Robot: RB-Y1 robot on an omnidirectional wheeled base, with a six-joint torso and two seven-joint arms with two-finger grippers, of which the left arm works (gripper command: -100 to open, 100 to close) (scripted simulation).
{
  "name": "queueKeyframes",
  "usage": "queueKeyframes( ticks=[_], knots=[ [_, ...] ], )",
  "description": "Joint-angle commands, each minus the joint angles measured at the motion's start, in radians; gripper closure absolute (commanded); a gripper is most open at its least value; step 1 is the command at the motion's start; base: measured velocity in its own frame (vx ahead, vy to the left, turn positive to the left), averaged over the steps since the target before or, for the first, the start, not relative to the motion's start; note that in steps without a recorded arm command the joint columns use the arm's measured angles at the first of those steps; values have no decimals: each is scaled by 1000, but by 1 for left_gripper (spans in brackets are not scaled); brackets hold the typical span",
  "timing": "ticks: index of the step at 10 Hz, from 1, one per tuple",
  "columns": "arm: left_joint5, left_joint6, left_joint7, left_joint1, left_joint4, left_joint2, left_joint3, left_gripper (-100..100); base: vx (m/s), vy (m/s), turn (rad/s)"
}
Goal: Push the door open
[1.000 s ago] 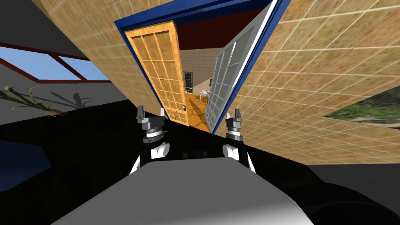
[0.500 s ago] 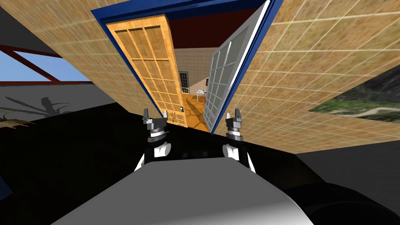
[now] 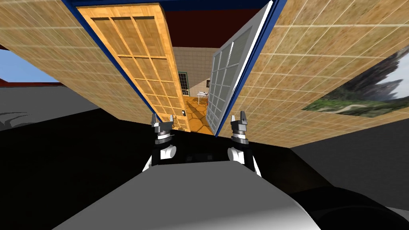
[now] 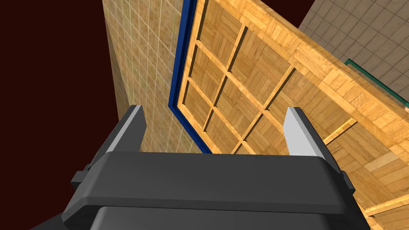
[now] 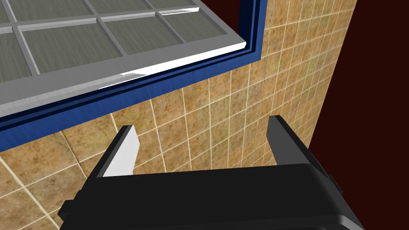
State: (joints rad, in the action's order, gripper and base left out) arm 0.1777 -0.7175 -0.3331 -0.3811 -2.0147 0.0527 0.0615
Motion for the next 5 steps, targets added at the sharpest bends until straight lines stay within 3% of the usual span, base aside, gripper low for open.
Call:
queueKeyframes(
  ticks=[1,5],
  knots=[
    [26,-17,-27,8,46,7,-1,-100,78,113,-198],
    [89,-45,-87,39,156,16,-1,-100,61,122,-203]
  ],
)
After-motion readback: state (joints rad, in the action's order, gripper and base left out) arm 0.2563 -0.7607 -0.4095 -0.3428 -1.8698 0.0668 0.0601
